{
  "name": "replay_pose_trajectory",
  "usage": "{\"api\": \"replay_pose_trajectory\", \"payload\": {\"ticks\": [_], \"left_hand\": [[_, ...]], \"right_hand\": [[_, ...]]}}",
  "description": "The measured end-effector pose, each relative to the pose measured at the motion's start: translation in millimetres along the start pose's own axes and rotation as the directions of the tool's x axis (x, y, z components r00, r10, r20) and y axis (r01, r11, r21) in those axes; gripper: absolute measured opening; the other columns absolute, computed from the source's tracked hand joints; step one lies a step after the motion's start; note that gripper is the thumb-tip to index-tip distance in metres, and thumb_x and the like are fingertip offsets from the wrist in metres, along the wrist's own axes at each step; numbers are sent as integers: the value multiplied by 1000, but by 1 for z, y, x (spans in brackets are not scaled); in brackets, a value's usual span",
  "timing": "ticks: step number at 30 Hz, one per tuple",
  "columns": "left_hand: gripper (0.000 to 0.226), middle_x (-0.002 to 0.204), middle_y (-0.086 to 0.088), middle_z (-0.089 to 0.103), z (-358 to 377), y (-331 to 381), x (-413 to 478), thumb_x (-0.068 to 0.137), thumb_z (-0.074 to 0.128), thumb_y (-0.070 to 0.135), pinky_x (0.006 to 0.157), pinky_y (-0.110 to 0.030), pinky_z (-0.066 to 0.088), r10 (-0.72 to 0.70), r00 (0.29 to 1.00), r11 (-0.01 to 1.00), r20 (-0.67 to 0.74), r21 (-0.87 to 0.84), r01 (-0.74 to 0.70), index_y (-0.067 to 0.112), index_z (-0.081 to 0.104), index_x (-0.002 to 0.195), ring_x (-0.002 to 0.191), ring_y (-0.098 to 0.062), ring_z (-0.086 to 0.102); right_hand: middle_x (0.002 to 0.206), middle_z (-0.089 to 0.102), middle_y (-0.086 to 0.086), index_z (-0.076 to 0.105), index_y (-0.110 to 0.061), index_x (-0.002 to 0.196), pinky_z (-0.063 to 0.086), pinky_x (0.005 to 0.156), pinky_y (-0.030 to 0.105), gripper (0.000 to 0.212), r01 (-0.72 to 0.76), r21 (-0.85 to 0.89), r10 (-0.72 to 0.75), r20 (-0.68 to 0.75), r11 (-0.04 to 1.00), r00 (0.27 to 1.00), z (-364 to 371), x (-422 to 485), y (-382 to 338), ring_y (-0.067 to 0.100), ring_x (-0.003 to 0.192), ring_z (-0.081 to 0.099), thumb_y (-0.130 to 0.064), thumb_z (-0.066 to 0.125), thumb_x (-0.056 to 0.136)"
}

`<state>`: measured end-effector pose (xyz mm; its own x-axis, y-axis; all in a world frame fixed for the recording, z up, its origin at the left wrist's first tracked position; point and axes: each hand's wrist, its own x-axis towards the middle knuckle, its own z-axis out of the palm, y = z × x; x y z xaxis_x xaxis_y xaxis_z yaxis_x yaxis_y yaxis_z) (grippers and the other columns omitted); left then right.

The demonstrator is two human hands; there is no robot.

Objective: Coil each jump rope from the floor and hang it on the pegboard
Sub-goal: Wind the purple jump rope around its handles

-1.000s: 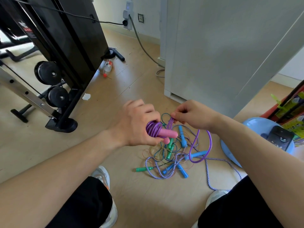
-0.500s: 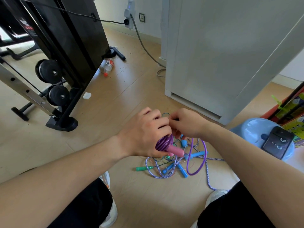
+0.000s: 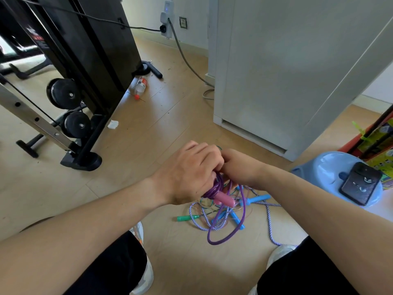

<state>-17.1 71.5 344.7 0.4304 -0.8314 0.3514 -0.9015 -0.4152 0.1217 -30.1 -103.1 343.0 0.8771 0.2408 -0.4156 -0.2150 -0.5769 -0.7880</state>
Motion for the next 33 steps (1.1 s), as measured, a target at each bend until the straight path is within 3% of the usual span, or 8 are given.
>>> {"api": "replay_pose_trajectory", "payload": {"ticks": [3,11,14,17,21,25,29,33], "left_hand": [[25,104,-6,58,1,-8,2,77,53,-2,81,-42,47,-29,999,999,-39,-35,27,10,50,98,92,-29,51],[35,112,-9,60,-7,-17,5,79,75,17,90,-39,46,-119,970,993,-210,-22,117,5,63,109,100,-30,54],[48,113,-4,62,-7,-17,3,72,78,37,85,-44,47,-255,915,957,-312,52,284,12,63,110,100,-30,57],[68,116,2,59,-10,-21,1,63,80,56,81,-41,46,-461,811,868,-360,9,497,18,58,115,101,-24,58],[78,109,7,56,-9,-29,3,55,89,59,81,-37,52,-759,613,647,-219,-353,676,21,54,114,94,-12,58],[92,118,4,62,-1,-33,2,51,86,67,90,-38,53,-855,502,506,-131,-425,751,19,55,124,104,-13,61],[83,101,6,66,-1,-30,4,52,65,89,78,-34,51,-886,464,436,4,-332,836,21,62,100,93,-16,63],[71,85,7,65,-1,-27,3,62,47,93,72,-38,51,-859,512,477,26,-325,817,27,53,88,80,-16,62]], "right_hand": [[75,55,11,59,1,91,56,66,50,20,54,46,-52,-51,997,997,2,1,1,20,63,57,-11,46,99],[75,56,10,57,0,86,51,53,27,29,125,229,-85,-177,965,981,-6,8,0,20,62,59,-21,50,104],[84,63,14,56,-5,85,50,47,23,25,133,300,-78,-190,945,979,-5,7,-4,24,65,65,-20,49,104],[78,58,12,53,-8,83,60,58,36,25,167,356,-93,-218,919,972,-2,6,-7,30,67,68,-20,48,104],[85,61,17,52,-11,82,62,71,49,25,175,417,-85,-225,892,971,3,6,-8,38,71,73,-22,47,105],[83,64,15,54,-11,85,62,70,51,24,172,392,-80,-242,904,967,6,7,-6,39,70,73,-24,49,104],[85,61,19,56,-8,88,62,69,49,23,185,397,-72,-283,899,957,5,9,-5,37,70,74,-24,50,104],[79,61,12,55,-9,85,63,67,44,24,166,369,-62,-278,915,959,5,10,-6,34,69,74,-25,51,103]]}}
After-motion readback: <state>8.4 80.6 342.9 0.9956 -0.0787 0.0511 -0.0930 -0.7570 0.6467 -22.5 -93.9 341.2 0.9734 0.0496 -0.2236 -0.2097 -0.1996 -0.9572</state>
